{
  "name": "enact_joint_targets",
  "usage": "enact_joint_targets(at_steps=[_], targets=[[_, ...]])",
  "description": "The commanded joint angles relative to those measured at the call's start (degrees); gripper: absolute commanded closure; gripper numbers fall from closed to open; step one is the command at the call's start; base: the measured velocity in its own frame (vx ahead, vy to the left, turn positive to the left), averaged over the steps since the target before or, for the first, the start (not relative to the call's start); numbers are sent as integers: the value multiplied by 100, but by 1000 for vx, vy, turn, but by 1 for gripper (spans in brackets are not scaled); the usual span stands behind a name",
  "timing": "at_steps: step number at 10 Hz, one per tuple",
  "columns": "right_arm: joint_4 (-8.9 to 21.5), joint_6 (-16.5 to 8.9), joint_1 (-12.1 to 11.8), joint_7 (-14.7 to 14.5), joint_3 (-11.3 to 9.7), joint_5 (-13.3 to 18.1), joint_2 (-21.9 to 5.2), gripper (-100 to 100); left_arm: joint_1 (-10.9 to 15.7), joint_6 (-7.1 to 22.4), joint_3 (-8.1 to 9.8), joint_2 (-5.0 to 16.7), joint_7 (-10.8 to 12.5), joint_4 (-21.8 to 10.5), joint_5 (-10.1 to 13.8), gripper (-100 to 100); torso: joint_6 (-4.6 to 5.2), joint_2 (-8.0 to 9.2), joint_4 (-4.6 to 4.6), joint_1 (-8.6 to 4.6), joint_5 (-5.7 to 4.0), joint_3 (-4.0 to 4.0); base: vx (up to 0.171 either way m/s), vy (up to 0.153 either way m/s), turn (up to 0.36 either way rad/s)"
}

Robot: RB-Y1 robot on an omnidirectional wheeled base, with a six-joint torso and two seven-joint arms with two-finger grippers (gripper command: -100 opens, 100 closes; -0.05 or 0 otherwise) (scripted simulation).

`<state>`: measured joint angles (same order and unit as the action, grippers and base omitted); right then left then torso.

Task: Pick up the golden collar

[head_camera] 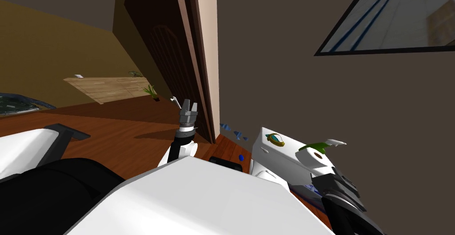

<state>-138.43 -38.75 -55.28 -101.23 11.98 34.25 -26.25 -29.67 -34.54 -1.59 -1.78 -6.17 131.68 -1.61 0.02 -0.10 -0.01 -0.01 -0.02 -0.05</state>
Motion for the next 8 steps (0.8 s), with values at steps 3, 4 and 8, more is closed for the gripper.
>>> enact_joint_targets(at_steps=[3, 4, 8], targets=[[-7, -53, -50, -33, 26, -8, -39, -100, 0, 0, 0, 0, 0, 0, 0, 0, 1, 2, 1, 1, 0, 1, 3, 0, 8], [-7, -53, -50, -33, 26, -8, -39, -100, 0, 0, 0, 0, 0, 0, 0, 0, 1, -5, -1, 1, 0, -2, 10, -1, -19], [-7, -53, -50, -33, 26, -8, -39, -100, 0, 0, 0, 0, 0, 0, 0, 0, 1, 0, 0, 1, 0, 0, -4, 0, 12]])
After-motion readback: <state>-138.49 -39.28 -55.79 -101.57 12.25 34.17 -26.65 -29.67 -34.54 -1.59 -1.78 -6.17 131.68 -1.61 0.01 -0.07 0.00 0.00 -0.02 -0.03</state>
